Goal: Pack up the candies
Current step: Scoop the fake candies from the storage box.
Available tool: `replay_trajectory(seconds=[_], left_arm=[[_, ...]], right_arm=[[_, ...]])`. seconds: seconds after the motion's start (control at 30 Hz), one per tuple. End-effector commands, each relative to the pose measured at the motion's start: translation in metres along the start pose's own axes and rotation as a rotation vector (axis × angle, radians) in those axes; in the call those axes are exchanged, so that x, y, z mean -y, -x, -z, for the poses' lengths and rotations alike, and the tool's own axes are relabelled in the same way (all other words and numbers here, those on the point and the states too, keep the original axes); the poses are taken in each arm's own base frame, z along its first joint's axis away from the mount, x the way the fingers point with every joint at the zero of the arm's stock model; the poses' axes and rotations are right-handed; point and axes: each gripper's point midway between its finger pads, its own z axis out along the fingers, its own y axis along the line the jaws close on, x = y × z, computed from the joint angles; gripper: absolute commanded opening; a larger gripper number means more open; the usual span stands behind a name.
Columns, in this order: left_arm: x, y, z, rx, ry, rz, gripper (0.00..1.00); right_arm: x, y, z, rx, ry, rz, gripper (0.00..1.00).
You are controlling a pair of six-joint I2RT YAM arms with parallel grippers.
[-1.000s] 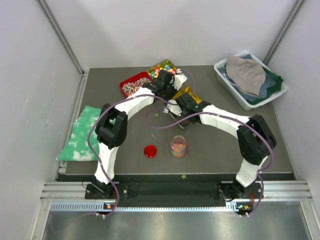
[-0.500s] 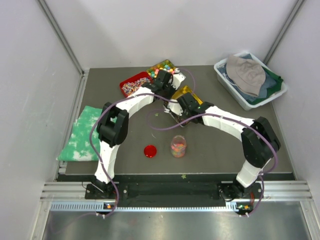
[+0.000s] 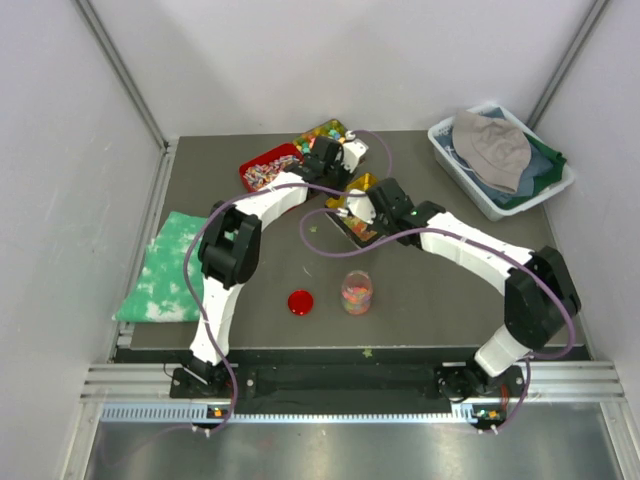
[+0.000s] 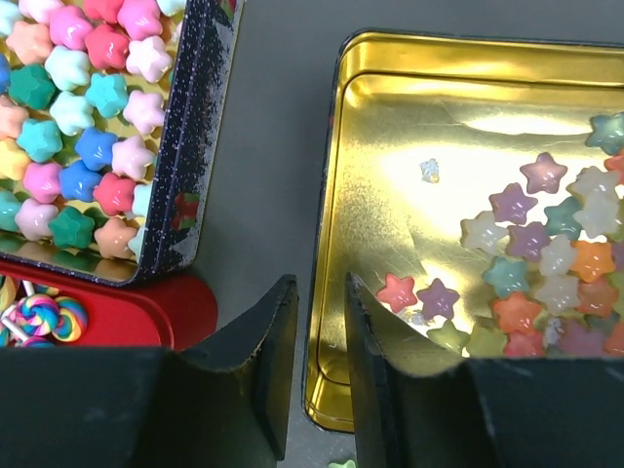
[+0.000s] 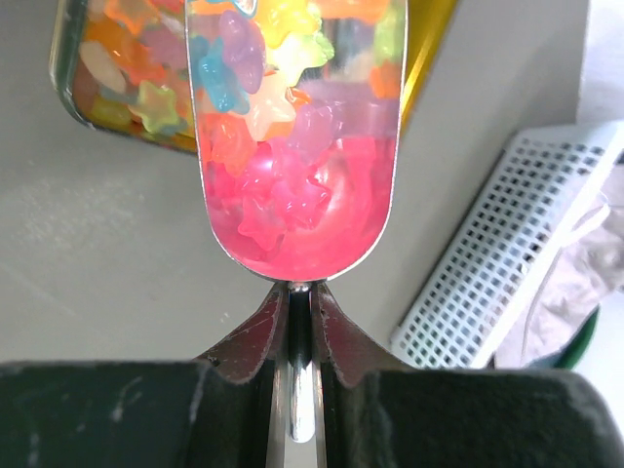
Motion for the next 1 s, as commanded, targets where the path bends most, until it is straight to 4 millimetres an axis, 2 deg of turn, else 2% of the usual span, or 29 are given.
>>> replay_trajectory(seconds=[0.0, 0.1, 0.17, 0.2, 0.27, 0.33, 0.37, 0.4, 0.43, 0.47, 0.5, 0.53, 0.57, 0.6, 0.63, 0.7, 0.8, 0.97], left_arm=[[-0.014, 0.017, -0.005, 0.063, 0.021, 0.015, 0.33], [-0.018, 0.016, -0.006, 0.064, 0.026, 0.030, 0.40], [-0.026, 0.021, -0.003, 0.077, 0.036, 0.048, 0.53], [-0.030, 0.024, 0.000, 0.084, 0.039, 0.062, 0.57], [-0.043, 0.038, 0.011, 0.114, 0.047, 0.090, 0.72], [-0.051, 0.045, 0.024, 0.118, 0.053, 0.106, 0.85], [-0.058, 0.047, 0.031, 0.124, 0.058, 0.115, 0.94], [-0.060, 0.049, 0.036, 0.126, 0.059, 0.117, 0.99], [-0.063, 0.054, 0.048, 0.133, 0.063, 0.117, 0.99], [-0.064, 0.043, 0.052, 0.104, 0.061, 0.117, 0.99], [-0.063, 0.040, 0.058, 0.097, 0.059, 0.115, 0.99], [-0.063, 0.044, 0.073, 0.108, 0.062, 0.109, 0.99], [-0.063, 0.040, 0.080, 0.100, 0.062, 0.105, 0.99], [-0.059, 0.024, 0.081, 0.065, 0.056, 0.108, 0.99], [-0.059, 0.029, 0.096, 0.079, 0.064, 0.103, 0.99], [-0.058, 0.019, 0.110, 0.063, 0.069, 0.105, 0.99], [-0.055, 0.005, 0.120, 0.029, 0.069, 0.121, 0.99], [-0.053, -0.003, 0.138, 0.020, 0.065, 0.132, 0.99]], right_arm=[[0.023, 0.003, 0.034, 0.062, -0.057, -0.030, 0.00], [0.022, -0.003, 0.050, 0.070, -0.039, -0.025, 0.00], [0.022, -0.004, 0.062, 0.086, -0.026, -0.021, 0.00], [0.016, -0.009, 0.066, 0.082, 0.004, -0.008, 0.00], [0.014, -0.014, 0.079, 0.094, 0.020, 0.007, 0.00], [0.001, -0.022, 0.085, 0.090, 0.079, 0.036, 0.00], [-0.004, -0.027, 0.085, 0.084, 0.092, 0.048, 0.00], [-0.007, -0.031, 0.089, 0.091, 0.101, 0.058, 0.00], [-0.012, -0.036, 0.090, 0.082, 0.120, 0.083, 0.00], [-0.014, -0.039, 0.091, 0.081, 0.125, 0.094, 0.00], [-0.018, -0.043, 0.094, 0.084, 0.138, 0.106, 0.00], [-0.020, -0.044, 0.096, 0.087, 0.149, 0.130, 0.00], [-0.022, -0.045, 0.099, 0.091, 0.159, 0.138, 0.00], [-0.023, -0.046, 0.101, 0.094, 0.163, 0.148, 0.00], [-0.023, -0.045, 0.106, 0.104, 0.162, 0.173, 0.00], [-0.022, -0.046, 0.114, 0.105, 0.162, 0.198, 0.00], [-0.022, -0.049, 0.129, 0.106, 0.169, 0.241, 0.00], [-0.025, -0.052, 0.149, 0.105, 0.168, 0.319, 0.00]])
